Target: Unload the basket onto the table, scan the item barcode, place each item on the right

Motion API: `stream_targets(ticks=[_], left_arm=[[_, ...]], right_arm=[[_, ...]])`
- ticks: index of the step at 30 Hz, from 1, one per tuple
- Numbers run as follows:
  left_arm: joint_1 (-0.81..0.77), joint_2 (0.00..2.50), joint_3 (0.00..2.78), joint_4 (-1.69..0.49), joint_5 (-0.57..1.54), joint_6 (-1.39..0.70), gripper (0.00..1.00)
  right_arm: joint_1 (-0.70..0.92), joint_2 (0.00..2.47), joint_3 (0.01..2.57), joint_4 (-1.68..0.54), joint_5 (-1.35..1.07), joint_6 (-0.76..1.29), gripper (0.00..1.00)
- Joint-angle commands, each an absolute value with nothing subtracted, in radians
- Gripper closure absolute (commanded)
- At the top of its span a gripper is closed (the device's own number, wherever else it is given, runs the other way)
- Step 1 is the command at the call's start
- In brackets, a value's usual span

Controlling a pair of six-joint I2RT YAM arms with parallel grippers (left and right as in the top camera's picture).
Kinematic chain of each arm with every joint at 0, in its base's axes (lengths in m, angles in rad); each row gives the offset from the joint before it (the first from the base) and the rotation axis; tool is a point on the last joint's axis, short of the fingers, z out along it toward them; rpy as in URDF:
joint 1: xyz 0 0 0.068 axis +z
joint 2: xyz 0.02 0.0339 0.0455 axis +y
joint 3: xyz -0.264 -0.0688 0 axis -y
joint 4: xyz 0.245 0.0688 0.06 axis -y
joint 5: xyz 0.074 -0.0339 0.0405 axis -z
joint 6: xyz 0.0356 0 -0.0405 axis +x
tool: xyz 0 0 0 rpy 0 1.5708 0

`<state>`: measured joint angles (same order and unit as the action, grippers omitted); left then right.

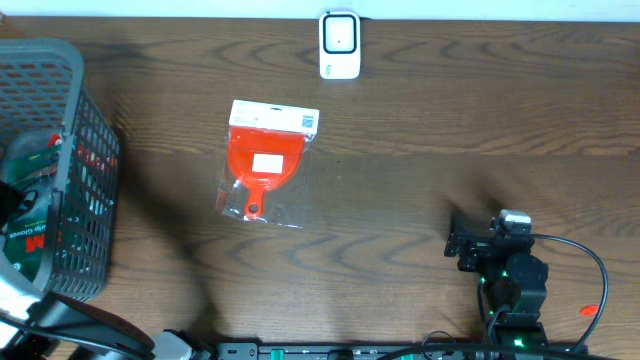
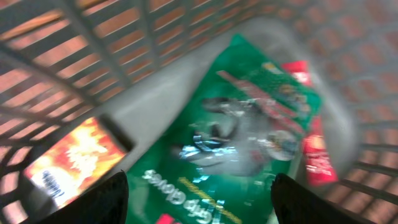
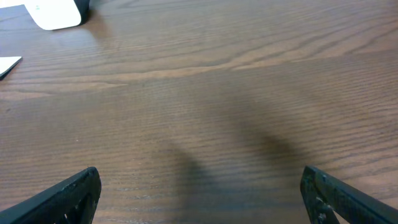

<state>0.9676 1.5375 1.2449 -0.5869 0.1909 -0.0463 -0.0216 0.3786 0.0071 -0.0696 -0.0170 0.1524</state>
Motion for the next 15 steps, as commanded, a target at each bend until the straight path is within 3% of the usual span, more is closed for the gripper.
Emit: stream_targets(ticks=[1, 9, 15], left_arm=[[0.968, 1.544, 1.262, -0.598, 0.06, -0.066, 0.26], [0.968, 1.543, 1.262, -0.63, -0.21, -0.065, 0.26], [0.967, 1.543, 1.262, -0.643, -0.218, -0.066, 0.26]], right_arm=[[-0.019, 0.38, 0.006, -0.073, -0.004, 0.164, 0.01], [-0.019, 0.38, 0.006, -0.073, -0.004, 0.164, 0.01], [-0.019, 0.38, 0.006, -0.071, -0.004, 0.164, 0.01]])
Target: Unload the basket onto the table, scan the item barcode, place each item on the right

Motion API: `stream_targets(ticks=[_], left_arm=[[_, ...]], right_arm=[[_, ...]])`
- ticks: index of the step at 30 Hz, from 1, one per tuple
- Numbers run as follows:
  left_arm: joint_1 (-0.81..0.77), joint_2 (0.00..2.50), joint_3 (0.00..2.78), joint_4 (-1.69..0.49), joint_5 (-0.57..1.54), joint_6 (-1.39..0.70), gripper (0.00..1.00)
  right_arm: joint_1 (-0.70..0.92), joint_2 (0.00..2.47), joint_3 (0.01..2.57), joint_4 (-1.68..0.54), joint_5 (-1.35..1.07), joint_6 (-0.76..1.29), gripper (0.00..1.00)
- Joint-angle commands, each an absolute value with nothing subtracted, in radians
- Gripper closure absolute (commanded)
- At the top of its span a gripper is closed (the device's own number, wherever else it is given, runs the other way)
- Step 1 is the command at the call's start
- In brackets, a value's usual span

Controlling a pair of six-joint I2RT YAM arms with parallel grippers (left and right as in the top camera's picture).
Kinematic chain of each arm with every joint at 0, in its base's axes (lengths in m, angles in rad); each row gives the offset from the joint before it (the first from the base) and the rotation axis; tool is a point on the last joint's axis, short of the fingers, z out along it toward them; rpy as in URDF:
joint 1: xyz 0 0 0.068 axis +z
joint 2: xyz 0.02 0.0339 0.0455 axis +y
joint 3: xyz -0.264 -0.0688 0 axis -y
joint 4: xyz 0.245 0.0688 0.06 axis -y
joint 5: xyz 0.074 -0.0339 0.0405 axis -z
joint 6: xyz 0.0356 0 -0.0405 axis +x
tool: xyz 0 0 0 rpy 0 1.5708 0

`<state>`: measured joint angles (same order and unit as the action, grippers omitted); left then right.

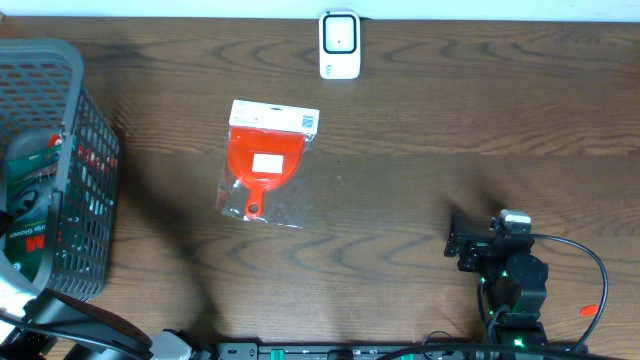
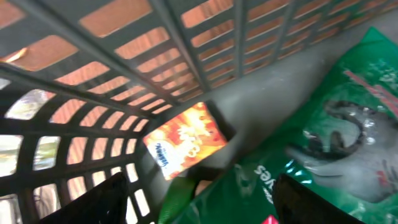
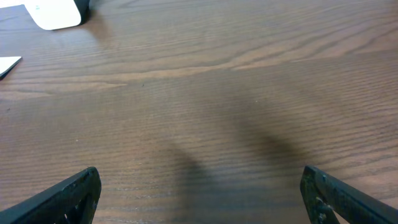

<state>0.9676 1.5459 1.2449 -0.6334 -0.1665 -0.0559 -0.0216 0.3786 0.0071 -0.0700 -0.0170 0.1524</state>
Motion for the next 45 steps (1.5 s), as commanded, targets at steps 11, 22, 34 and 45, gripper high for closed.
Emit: stream_targets(ticks=[11, 22, 34, 45], left_arm=[[0.972, 1.625, 1.261, -0.72, -0.221, -0.057, 0.26], [0.972, 1.734, 1.261, -0.754, -0.184, -0.057, 0.25], [0.972, 1.734, 1.261, -0.747, 0.053, 0.003, 0.18], [0.972, 1.734, 1.261, -0.743, 0.268, 0.097, 0.16]], right_arm=[[-0.019, 0.38, 0.006, -0.063, -0.004, 0.164, 0.01], [-0.019, 0.38, 0.006, -0.068, -0.004, 0.164, 0.01], [-0.019, 0.38, 0.006, -0.068, -0.004, 0.164, 0.01], [-0.019, 0.38, 0.006, -0.068, -0.004, 0.164, 0.01]])
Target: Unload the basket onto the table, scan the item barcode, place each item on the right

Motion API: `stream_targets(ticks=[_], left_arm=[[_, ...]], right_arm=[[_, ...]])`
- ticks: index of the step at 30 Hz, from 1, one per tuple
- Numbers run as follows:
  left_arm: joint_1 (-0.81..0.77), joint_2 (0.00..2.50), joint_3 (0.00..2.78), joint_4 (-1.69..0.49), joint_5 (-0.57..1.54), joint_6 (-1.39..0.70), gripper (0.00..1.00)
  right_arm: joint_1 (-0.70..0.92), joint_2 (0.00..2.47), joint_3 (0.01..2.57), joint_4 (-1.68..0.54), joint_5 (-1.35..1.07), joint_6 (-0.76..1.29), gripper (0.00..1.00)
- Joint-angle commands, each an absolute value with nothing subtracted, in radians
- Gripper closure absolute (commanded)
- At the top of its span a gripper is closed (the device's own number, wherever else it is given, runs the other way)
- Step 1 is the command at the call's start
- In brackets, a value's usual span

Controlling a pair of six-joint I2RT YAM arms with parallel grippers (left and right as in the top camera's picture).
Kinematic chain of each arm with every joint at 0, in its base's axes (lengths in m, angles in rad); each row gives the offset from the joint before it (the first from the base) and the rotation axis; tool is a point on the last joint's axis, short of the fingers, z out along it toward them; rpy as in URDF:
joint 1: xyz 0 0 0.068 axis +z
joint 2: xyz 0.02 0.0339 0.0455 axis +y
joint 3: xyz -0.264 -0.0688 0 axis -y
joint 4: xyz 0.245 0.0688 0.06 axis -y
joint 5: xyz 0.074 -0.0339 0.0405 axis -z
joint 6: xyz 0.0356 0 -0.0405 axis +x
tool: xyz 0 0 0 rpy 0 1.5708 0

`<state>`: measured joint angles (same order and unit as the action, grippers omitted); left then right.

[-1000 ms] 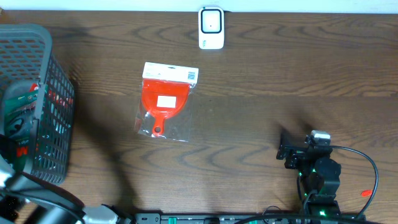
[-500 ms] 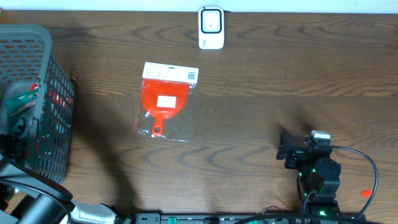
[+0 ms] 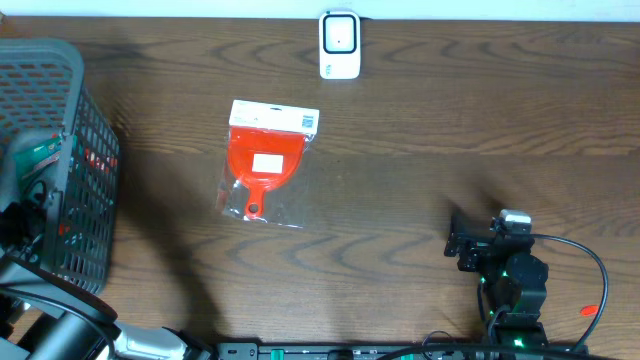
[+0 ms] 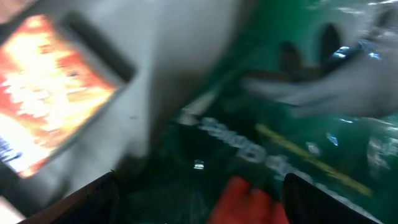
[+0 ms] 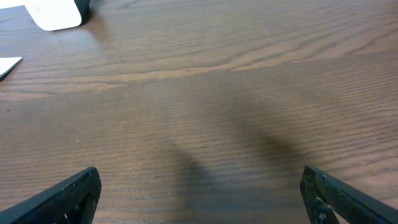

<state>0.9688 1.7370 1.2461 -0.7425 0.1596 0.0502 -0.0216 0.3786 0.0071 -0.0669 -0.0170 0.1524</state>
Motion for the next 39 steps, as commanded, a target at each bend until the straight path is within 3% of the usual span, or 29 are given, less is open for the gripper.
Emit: stream_targets(ticks=[1, 9, 15, 24, 30, 35, 39], left_arm=[[0.972, 1.734, 1.261, -0.743, 0.284, 0.097, 0.14], [0.972, 1.734, 1.261, -0.743, 0.31, 0.098, 0.14], [0.969, 1.734, 1.261, -0.725, 0.489, 0.134, 0.13], [0.92, 1.734, 1.261, -0.724, 0.476, 0.142, 0.13], [0.855, 1.732, 1.261, -0.732, 0.287, 0.07, 0.13], [0.798, 1.721, 1.261, -0.72, 0.274, 0.067, 0.12], [0.762, 1.71, 1.261, -0.717, 0.105, 0.009, 0.12]], right_arm=[[-0.019, 0.38, 0.006, -0.068, -0.004, 0.164, 0.01], [-0.019, 0.38, 0.006, -0.068, -0.004, 0.164, 0.01], [-0.019, 0.38, 0.006, -0.07, -0.004, 0.164, 0.01], [-0.019, 0.38, 0.006, -0.072, -0.004, 0.164, 0.01], [-0.019, 0.38, 0.006, -0.072, -0.004, 0.164, 0.01], [-0.019, 0.38, 0.006, -0.072, -0.004, 0.164, 0.01], [-0.019, 0.38, 0.006, -0.072, -0.004, 0.164, 0.01]])
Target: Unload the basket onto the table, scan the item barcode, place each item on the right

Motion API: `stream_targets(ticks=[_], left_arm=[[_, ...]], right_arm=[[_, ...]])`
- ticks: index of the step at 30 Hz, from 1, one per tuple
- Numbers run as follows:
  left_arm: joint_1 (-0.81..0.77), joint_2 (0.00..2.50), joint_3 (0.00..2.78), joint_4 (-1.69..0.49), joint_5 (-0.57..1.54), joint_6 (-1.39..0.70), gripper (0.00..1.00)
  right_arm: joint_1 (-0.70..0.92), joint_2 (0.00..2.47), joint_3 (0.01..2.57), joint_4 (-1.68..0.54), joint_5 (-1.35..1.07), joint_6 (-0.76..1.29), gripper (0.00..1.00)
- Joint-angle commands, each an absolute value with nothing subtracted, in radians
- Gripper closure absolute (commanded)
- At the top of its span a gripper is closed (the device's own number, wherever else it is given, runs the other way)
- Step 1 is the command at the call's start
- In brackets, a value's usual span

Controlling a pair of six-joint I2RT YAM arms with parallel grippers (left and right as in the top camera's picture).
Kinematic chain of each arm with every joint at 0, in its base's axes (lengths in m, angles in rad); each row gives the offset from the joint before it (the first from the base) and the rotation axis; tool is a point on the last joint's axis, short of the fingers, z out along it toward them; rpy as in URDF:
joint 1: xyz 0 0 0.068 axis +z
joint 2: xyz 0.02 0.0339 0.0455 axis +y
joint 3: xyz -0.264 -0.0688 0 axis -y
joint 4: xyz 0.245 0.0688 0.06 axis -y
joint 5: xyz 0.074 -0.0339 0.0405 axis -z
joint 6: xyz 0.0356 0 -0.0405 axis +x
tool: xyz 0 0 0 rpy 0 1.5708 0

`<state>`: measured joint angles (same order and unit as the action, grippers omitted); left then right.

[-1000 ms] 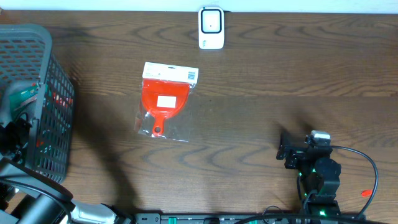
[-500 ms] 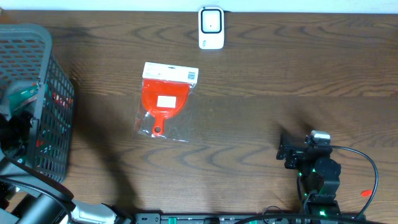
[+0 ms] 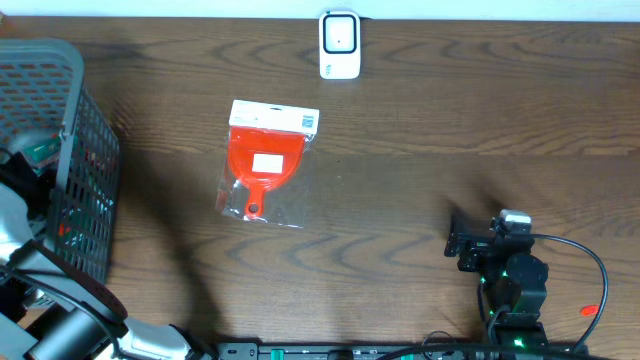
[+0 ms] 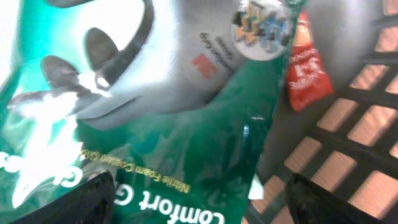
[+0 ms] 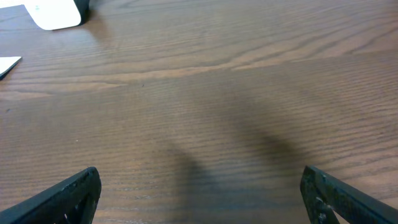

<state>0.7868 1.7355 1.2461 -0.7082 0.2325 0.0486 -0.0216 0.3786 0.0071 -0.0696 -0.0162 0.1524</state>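
My left gripper (image 4: pixel 202 208) is down inside the grey basket (image 3: pixel 75 130), open, its dark fingertips (image 4: pixel 93 199) close over a green glove pack (image 4: pixel 155 124) that fills the left wrist view. A small red sachet (image 4: pixel 305 62) lies beside the pack against the basket's lattice wall. In the overhead view the left arm (image 3: pixel 20 200) hides most of the pack. The white scanner (image 3: pixel 340 45) stands at the table's far edge. My right gripper (image 5: pixel 202 199) rests open over bare wood at the front right.
A red dustpan in a clear bag (image 3: pixel 265 160) with a white header card lies on the wooden table (image 3: pixel 450 120) between basket and scanner. The scanner (image 5: pixel 56 12) and a corner of that card (image 5: pixel 9 64) show at the right wrist view's upper left.
My left gripper has shifted inside the basket, from the pack's edge beside an orange box to the pack's printed face near the red sachet. It is still open. The right arm is unmoved.
My left gripper was open above the green pack in the basket, then faced the basket wall and an orange box, then hung close over the pack's edge, and now sits over its face. Dustpan, scanner and right arm kept their places.
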Motion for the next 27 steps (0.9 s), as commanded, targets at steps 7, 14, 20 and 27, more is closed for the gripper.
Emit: stream_targets(ticks=[7, 14, 20, 27], left_arm=[[0.704, 1.71, 1.261, -0.709, -0.013, 0.01, 0.07], [0.659, 1.711, 1.261, -0.682, -0.011, 0.017, 0.02], [0.648, 1.711, 1.261, -0.62, -0.008, 0.028, 0.02], [0.648, 1.718, 1.261, -0.506, -0.008, 0.049, 0.02]], right_arm=[[-0.019, 0.38, 0.006, -0.072, 0.004, 0.164, 0.01], [-0.019, 0.38, 0.006, -0.071, 0.004, 0.164, 0.01], [-0.019, 0.38, 0.006, -0.075, 0.004, 0.164, 0.01], [-0.019, 0.408, 0.006, -0.073, 0.003, 0.164, 0.01]])
